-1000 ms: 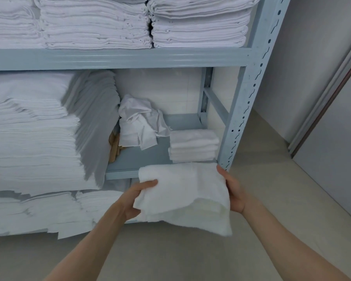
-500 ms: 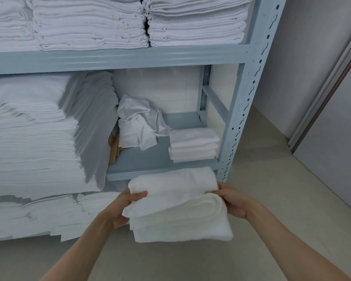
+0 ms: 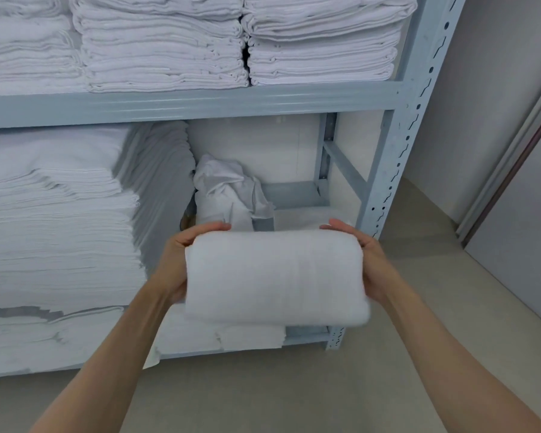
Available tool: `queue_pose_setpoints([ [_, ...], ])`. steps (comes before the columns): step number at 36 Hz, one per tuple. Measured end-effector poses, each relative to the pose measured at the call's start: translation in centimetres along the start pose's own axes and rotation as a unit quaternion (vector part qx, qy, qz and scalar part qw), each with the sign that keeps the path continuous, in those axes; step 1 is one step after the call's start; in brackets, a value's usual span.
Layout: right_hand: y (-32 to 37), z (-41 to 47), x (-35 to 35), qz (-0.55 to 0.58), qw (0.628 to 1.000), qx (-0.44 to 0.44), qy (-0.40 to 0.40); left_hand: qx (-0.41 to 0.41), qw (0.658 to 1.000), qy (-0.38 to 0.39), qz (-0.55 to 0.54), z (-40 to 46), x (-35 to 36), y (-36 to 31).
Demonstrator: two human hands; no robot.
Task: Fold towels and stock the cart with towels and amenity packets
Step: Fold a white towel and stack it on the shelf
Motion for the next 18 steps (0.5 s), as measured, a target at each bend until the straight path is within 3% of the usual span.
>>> queue_pose_setpoints([
  [2,-0.5,0.1,0.1,-0.01,1.0,-0.016,-0.014,0.028,0.999,-0.007,0.021,-0.1,0.0,-0.5],
  [6,-1.4,-0.4,0.9,-0.078,0.994,0.031,-0.065,-0.061,0.997,0.015,0.05,-0.2,-0.8,1.0],
  [9,-1.7,-0.3,1.2,-0.11,0.991,0.045,-0.056,-0.097,0.99,0.073,0.07,-0.7,-1.2,1.7],
  [14,-2.8,-0.2,1.3,-0.105,0.992,0.047,-0.047,-0.075,0.983,0.099,0.137,-0.9,-1.4,2.6],
  [18,-4.1,-0.5,1.2,-0.094,0.989,0.055,-0.096,-0.069,0.982,0.091,0.152,0.0,-2.0,3.8],
])
Point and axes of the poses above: each hand's wrist, its own z-axis towards the middle knuckle, its own x-axis out of the palm, y = z × x, the point moved 2 cm from there along z, towards the middle knuckle, and after that the axes turned 7 degrees about z, right-handed, at the moved point
